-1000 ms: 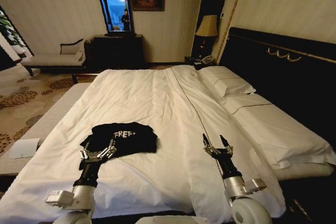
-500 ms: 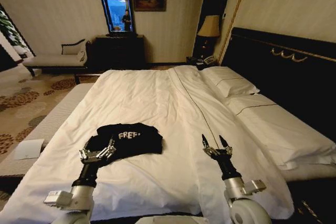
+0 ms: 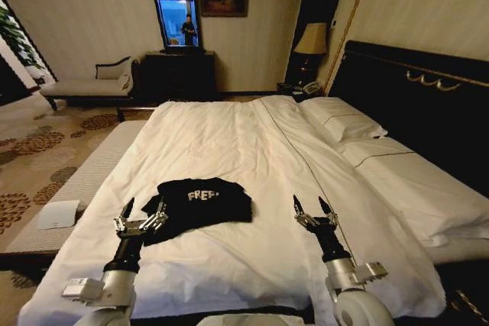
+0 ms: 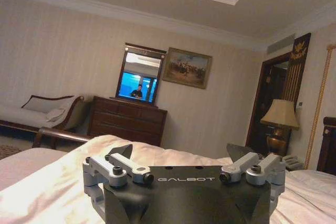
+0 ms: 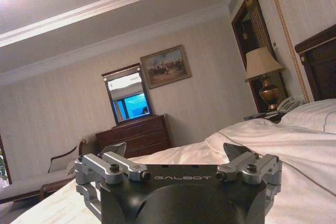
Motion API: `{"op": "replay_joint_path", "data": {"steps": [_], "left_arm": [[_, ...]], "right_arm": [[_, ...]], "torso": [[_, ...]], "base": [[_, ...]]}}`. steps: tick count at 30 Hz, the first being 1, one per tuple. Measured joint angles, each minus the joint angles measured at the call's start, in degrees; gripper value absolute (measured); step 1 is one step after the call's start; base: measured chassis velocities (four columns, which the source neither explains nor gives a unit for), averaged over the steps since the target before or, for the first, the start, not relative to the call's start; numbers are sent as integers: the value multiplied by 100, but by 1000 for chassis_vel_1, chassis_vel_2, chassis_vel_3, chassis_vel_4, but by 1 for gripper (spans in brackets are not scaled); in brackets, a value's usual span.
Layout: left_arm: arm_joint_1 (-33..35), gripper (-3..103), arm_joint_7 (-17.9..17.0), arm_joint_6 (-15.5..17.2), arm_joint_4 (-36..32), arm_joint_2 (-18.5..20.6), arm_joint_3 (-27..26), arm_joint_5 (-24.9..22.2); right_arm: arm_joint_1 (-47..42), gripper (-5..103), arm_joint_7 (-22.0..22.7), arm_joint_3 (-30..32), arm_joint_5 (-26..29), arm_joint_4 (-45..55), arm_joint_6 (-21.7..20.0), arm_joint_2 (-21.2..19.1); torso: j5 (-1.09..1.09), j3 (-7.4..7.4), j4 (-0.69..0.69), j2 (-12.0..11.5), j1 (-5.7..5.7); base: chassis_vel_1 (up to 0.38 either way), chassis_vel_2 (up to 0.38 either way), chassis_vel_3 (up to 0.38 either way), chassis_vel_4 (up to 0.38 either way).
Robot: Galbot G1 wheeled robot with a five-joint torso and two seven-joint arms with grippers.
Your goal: Fold the clothes on the bed.
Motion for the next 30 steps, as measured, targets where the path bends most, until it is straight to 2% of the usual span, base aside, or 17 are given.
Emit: {"op": "replay_joint_path", "data": {"steps": [14, 23, 28, 30], "left_arm": [[-31, 100, -1, -13, 94, -7, 5, 17], [-326, 100, -71, 31, 621, 7, 10, 60], [-705, 100, -248, 196, 1181, 296, -49, 42], [-1007, 100, -327, 329, 1548, 569, -46, -87]], "right_arm": [[87, 100, 22, -56, 0, -101, 64, 13], [368, 100, 56, -227, 97, -458, 328, -40], [626, 100, 370, -365, 157, -798, 445, -185], [785, 100, 494, -428, 183, -1038, 606, -281]], "torso": [[-1, 0, 0, 0, 1], [3, 1, 0, 0, 0], [1, 1, 1, -1, 1], [-1, 1, 1, 0, 0]], "base": [[104, 99, -98, -96], [12, 14, -8, -10], [0, 0, 0, 0], [0, 0, 0, 0]]}}
